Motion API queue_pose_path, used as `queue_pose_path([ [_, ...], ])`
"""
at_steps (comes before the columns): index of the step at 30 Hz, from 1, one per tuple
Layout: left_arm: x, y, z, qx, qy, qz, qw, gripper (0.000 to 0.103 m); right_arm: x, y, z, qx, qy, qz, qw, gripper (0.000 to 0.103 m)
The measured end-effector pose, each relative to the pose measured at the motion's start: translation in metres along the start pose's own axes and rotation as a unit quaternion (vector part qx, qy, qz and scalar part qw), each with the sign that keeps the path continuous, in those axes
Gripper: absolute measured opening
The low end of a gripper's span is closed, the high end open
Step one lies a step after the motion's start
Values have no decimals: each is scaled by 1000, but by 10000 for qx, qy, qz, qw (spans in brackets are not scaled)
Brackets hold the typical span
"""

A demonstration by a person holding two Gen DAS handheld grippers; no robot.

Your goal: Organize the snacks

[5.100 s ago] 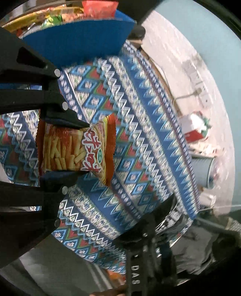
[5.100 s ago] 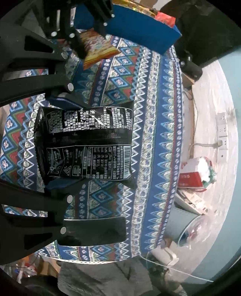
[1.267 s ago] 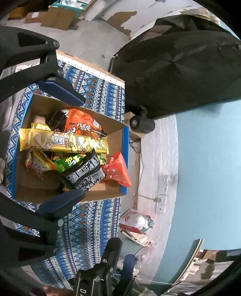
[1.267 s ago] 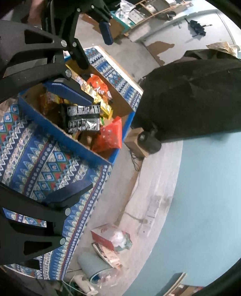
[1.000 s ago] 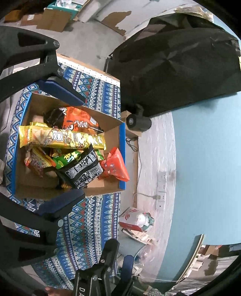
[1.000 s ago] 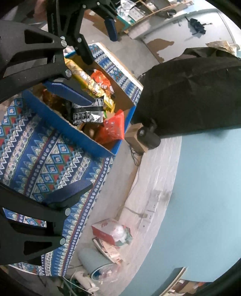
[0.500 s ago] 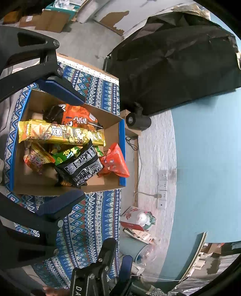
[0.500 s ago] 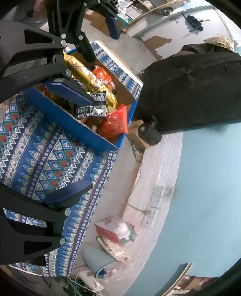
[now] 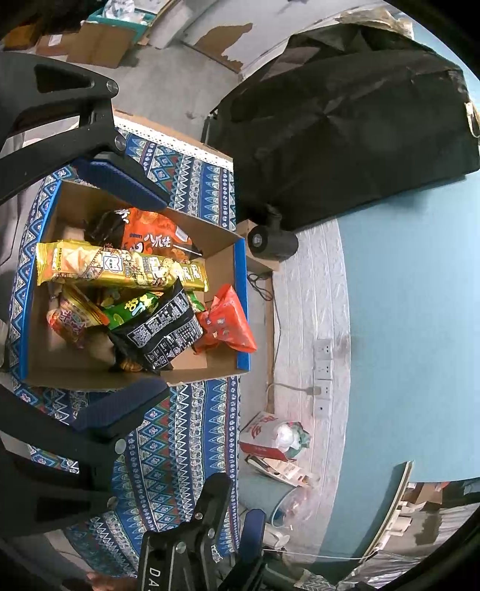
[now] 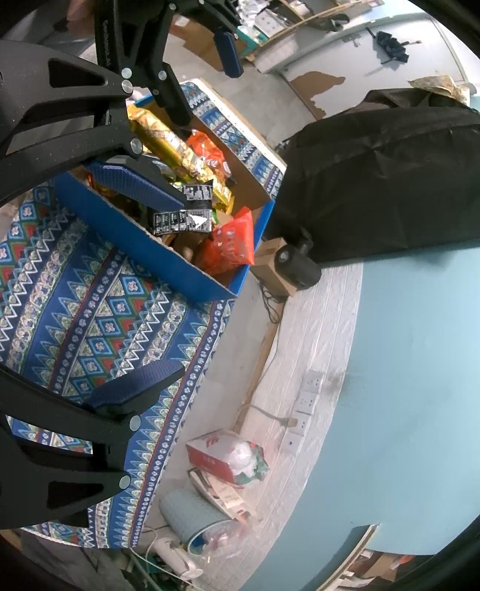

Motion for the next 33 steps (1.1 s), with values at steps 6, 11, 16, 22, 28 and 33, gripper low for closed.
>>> queue_pose_path([
  [6, -1, 0, 2, -1, -17, 3, 10000, 93, 0, 0, 0, -26, 1, -12, 10000, 81],
  [11, 0, 0, 3, 8, -29, 25, 10000, 93, -1, 0, -2, 5, 18, -9, 10000, 81],
  [16, -1, 0, 3, -2, -16, 27, 10000, 93, 0, 0, -2, -14, 36, -5, 10000, 81],
  [22, -1, 1, 3, -7, -24, 54, 10000, 93, -1, -1, -2, -9, 36, -7, 10000, 81],
  [28, -2, 2, 3, -15, 0, 81, 10000, 93, -1, -1, -4, -18, 44, -10, 10000, 81],
  [33, -2, 3, 2, -30, 19, 93, 10000, 93, -1, -1, -3, -20, 46, -9, 10000, 81],
])
Point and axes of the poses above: each gripper's, at about its wrist camera, not at the fingertips, and x roughly the way its jaws point, z to its left, y to its underside, the point moved 1 cm from there along x, roughly the way its jaws point, and after that the axes turned 11 degrees about -z, right-handed, at the moved point
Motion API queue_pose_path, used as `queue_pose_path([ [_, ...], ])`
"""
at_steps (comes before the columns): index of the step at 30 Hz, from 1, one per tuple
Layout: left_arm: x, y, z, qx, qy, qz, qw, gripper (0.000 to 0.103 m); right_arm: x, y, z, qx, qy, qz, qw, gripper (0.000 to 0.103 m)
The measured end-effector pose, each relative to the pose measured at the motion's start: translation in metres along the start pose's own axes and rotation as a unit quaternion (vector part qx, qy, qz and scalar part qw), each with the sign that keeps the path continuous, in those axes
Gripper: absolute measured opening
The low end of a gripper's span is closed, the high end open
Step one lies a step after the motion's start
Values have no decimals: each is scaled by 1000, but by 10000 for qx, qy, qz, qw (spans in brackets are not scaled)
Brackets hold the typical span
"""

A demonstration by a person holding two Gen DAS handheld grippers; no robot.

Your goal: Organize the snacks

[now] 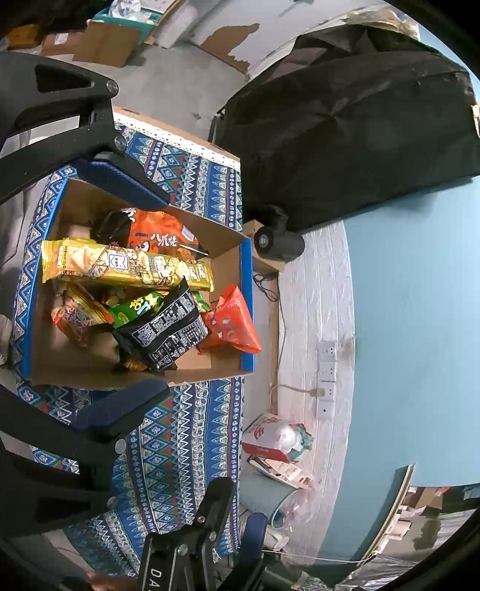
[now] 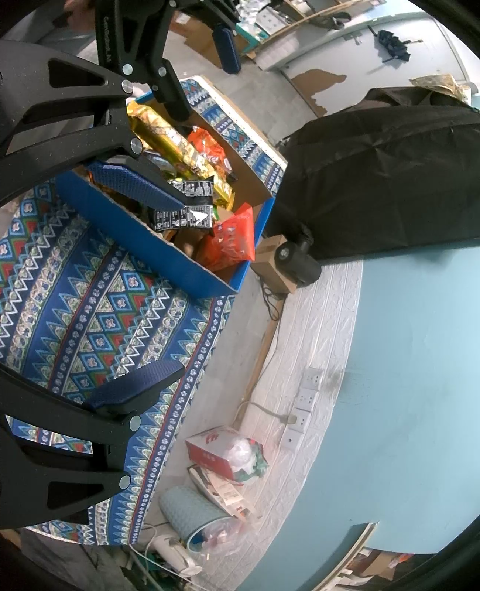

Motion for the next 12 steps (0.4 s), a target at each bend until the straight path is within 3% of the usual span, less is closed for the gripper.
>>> queue_pose_path([
  [12, 2, 2, 1, -88, -26, 98, 9999, 93, 0, 2, -2, -24, 24, 24, 10000, 81],
])
Point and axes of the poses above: each gripper's, at about its wrist camera, not at the fingertips, and x roughly the way its jaws point, z to its left, y to its underside, the point moved 1 cm from there along x, roughly the way its jaws point, and after that the axes turned 11 degrees about -z, right-handed, at the moved point
